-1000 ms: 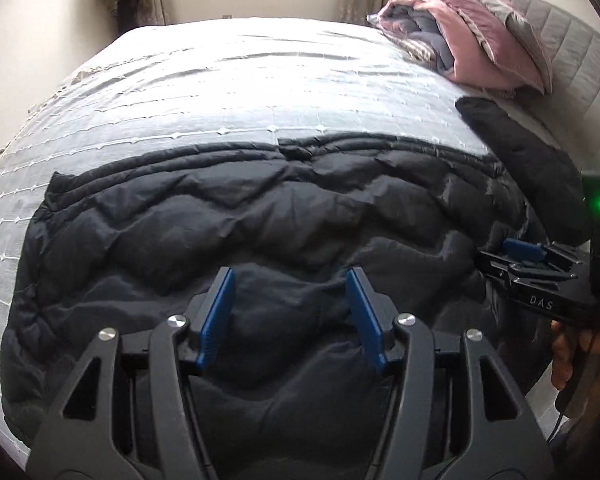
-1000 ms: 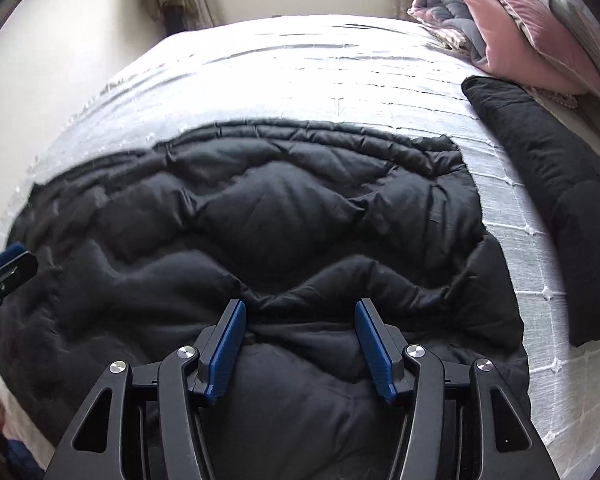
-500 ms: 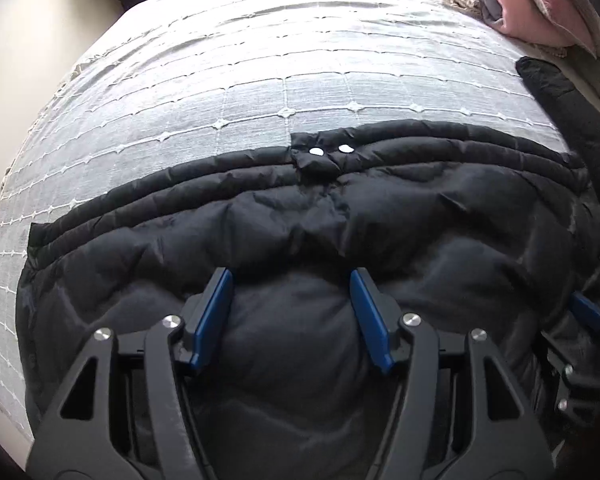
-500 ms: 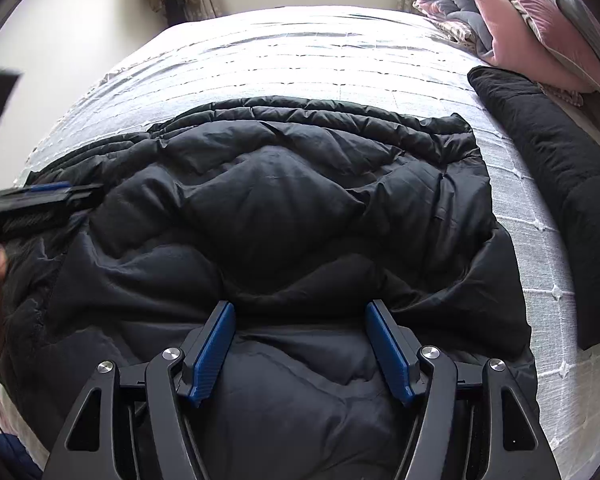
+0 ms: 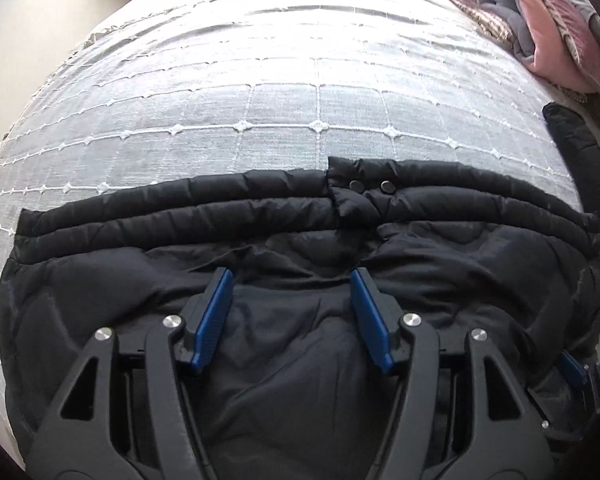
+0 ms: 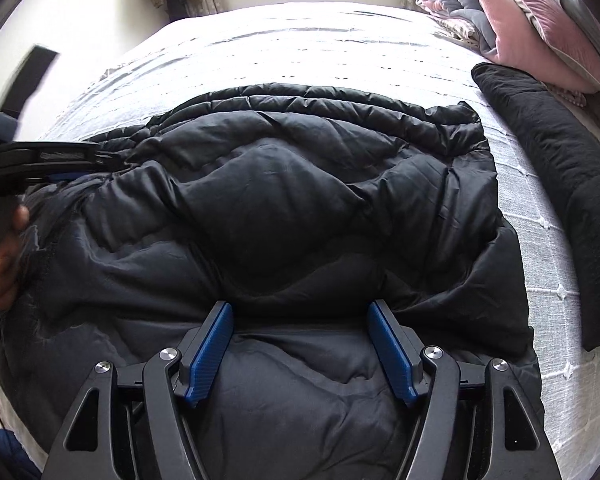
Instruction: Fold large clothes
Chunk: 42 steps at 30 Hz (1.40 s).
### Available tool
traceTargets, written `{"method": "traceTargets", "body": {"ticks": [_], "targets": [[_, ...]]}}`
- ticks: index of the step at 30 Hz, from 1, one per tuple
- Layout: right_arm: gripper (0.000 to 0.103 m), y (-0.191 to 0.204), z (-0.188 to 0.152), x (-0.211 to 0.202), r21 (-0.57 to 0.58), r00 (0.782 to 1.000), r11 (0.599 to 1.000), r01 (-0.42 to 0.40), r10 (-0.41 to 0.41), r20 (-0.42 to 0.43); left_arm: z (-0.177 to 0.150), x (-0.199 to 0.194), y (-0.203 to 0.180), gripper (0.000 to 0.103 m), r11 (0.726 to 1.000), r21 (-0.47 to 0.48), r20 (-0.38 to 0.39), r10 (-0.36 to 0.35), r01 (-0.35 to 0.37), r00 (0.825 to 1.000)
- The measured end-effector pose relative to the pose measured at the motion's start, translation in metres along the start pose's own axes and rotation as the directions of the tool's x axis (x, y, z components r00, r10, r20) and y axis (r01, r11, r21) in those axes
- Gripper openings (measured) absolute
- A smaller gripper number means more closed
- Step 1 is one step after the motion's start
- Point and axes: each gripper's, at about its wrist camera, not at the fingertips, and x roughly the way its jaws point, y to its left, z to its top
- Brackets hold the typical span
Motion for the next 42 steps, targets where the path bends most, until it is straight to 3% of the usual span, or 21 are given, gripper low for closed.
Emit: {"method": "traceTargets", "body": {"ticks": [3, 5, 7, 12, 16, 24, 26, 30, 34, 37, 39, 40, 42], "targets": [[0.071, 0.0, 0.001, 0.0, -0.001, 1.0, 1.0, -0.001, 0.001, -0.003, -0.029, -0.036, 0.006, 0.063, 0.993, -0.028, 0.012, -0.114, 0.114, 0.993], [0.071, 0.001, 0.001, 0.0, -0.003, 1.0, 1.0, 0.003, -0.003, -0.003, -0.055, -0.055, -0.002, 0.063, 0.989, 0.021, 0.018, -0.144, 0.143, 0.989], [0.071, 0.002, 0.001, 0.001, -0.007, 1.0, 1.0, 0.01, -0.01, -0.001, -0.082, -0.066, -0.013, 0.063, 0.99, 0.091, 0.039, -0.115, 0.111, 0.993], [0.072, 0.003, -0.001, 0.002, -0.006, 1.0, 1.0, 0.006, -0.005, 0.002, -0.131, -0.06, -0.022, 0.063, 0.992, 0.121, 0.038, -0.042, 0.037, 0.998], [0.073, 0.004, -0.002, 0.004, -0.015, 1.0, 1.0, 0.013, -0.013, 0.001, -0.142, -0.052, -0.03, 0.063, 0.986, 0.166, 0.073, 0.013, -0.025, 0.997], [0.074, 0.006, -0.004, -0.004, -0.014, 0.999, 1.0, 0.022, -0.022, 0.025, -0.146, -0.055, -0.021, 0.064, 0.988, 0.151, 0.083, -0.033, 0.02, 0.996], [0.074, 0.002, -0.004, -0.019, 0.034, 0.999, 0.999, 0.023, -0.025, 0.038, -0.146, -0.052, -0.021, 0.065, 0.988, 0.15, 0.078, -0.038, 0.026, 0.996], [0.076, -0.02, -0.019, -0.069, 0.184, 0.986, 0.982, -0.047, 0.015, 0.169, -0.146, -0.054, -0.023, 0.065, 0.988, 0.153, 0.076, -0.049, 0.037, 0.996], [0.079, -0.054, -0.073, -0.113, 0.353, 0.969, 0.93, -0.106, 0.016, 0.247, -0.146, -0.053, -0.022, 0.065, 0.987, 0.158, 0.08, -0.054, 0.041, 0.995], [0.079, -0.087, -0.116, -0.123, 0.506, 0.968, 0.854, -0.117, -0.016, 0.25, -0.15, -0.055, -0.02, 0.065, 0.986, 0.163, 0.09, -0.056, 0.041, 0.994], [0.079, -0.104, -0.143, -0.114, 0.62, 0.978, 0.781, -0.07, -0.068, 0.195, -0.153, -0.056, -0.02, 0.065, 0.986, 0.162, 0.095, -0.056, 0.04, 0.994], [0.079, -0.115, -0.157, -0.104, 0.69, 0.986, 0.721, -0.06, -0.064, 0.153, -0.153, -0.057, -0.021, 0.066, 0.986, 0.162, 0.099, -0.054, 0.037, 0.994], [0.08, -0.128, -0.171, -0.085, 0.767, 0.981, 0.612, -0.191, 0.081, 0.179, -0.155, -0.057, -0.022, 0.066, 0.986, 0.164, 0.103, -0.048, 0.031, 0.993]]}}
